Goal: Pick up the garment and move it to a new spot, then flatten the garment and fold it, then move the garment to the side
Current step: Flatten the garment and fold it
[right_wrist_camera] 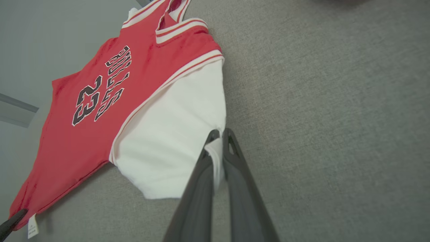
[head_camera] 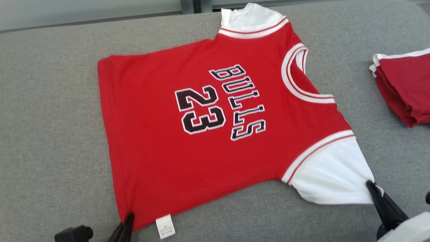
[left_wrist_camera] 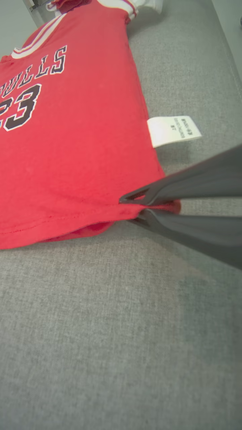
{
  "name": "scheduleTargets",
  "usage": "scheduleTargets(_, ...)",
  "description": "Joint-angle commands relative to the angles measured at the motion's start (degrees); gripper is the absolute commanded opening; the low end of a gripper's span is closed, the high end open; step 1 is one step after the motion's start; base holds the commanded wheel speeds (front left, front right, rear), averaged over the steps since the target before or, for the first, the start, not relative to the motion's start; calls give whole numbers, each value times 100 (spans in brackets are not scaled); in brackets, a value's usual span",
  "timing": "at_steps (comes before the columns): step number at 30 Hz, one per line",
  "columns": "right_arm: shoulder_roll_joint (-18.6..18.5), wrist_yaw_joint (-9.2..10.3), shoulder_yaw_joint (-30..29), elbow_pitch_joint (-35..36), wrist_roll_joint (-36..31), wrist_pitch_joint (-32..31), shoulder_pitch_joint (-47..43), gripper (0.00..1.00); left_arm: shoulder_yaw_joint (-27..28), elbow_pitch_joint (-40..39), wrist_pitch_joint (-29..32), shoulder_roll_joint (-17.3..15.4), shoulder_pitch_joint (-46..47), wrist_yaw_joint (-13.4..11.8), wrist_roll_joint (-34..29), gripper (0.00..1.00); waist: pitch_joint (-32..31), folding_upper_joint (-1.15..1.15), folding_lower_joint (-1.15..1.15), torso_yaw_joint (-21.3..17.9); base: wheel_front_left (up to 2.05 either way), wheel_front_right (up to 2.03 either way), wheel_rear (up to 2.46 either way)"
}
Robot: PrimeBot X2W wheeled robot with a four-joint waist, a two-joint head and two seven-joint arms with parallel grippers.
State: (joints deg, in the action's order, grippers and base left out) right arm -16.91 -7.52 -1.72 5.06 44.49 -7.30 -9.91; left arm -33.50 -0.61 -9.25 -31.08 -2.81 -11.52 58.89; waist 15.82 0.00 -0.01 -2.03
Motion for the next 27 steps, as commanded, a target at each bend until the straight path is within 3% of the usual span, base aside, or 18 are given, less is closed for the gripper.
scheduleTargets(1, -1, 7, -78, 44, 60, 20, -279, 0, -14, -97, -47, 1, -186, -103, 45, 0, -181, 0, 1, 23, 0, 0, 0)
scheduleTargets(6, -14, 7, -369, 312, 258, 36, -987, 0, -21, -615, -64, -7, -727, -388, 154, 0, -211, 0, 1, 36, 0, 0, 0)
scheduleTargets(9, 36, 7, -438, 541, 371, -11, -951, 0, 59, -926, -13, -76, -759, -464, 233, 0, -119, 0, 1, -28, 0, 0, 0)
scheduleTargets(16, -25, 4, -264, 762, 378, -195, -188, 0, 288, -1605, 497, -188, -514, -385, 806, 0, 79, 0, 1, -127, 0, 0, 0)
scheduleTargets(27, -144, 4, 131, 263, 319, -584, 1548, 0, 723, -2156, 1401, -674, 252, -611, 1261, 0, 366, 0, 1, -112, 0, 0, 0)
